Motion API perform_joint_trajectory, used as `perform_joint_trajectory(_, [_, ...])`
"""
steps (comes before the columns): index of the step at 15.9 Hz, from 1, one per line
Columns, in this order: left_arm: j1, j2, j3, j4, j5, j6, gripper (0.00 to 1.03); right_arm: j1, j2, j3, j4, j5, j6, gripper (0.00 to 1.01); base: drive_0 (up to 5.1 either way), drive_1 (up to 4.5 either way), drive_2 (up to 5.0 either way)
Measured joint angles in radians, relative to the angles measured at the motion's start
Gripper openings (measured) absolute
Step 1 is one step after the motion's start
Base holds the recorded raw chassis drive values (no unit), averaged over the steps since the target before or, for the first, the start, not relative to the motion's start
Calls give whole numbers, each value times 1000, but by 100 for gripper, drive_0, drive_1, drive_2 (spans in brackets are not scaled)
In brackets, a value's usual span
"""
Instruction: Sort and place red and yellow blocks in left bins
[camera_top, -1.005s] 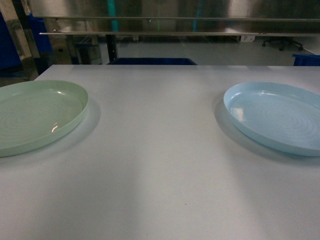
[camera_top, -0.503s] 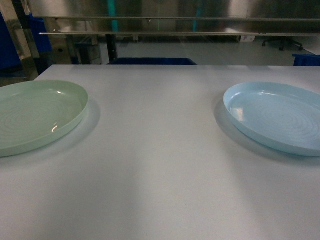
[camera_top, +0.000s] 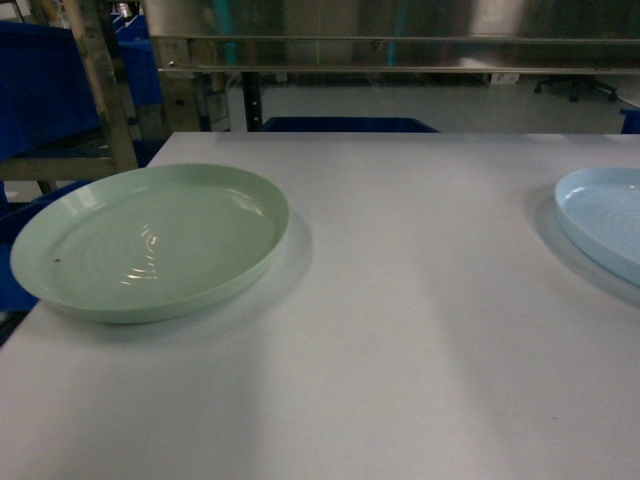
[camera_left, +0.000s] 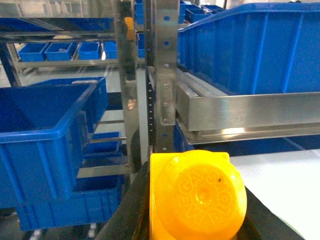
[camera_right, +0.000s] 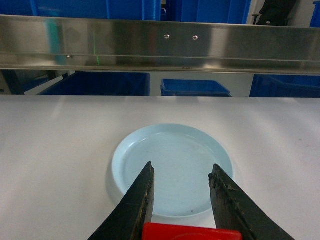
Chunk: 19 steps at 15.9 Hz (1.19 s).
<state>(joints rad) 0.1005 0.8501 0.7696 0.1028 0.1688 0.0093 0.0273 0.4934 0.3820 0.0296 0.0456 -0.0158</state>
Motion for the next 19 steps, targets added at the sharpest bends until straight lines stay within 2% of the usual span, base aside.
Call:
perform_joint_trajectory(12, [0, -1, 1, 0, -1, 0, 26, 0, 1, 0, 2, 0, 0, 28, 0, 0, 0])
perform_joint_trajectory(19, [1, -1, 1, 2, 0, 0, 26, 0, 2, 0, 2, -1, 0, 28, -505, 236, 236])
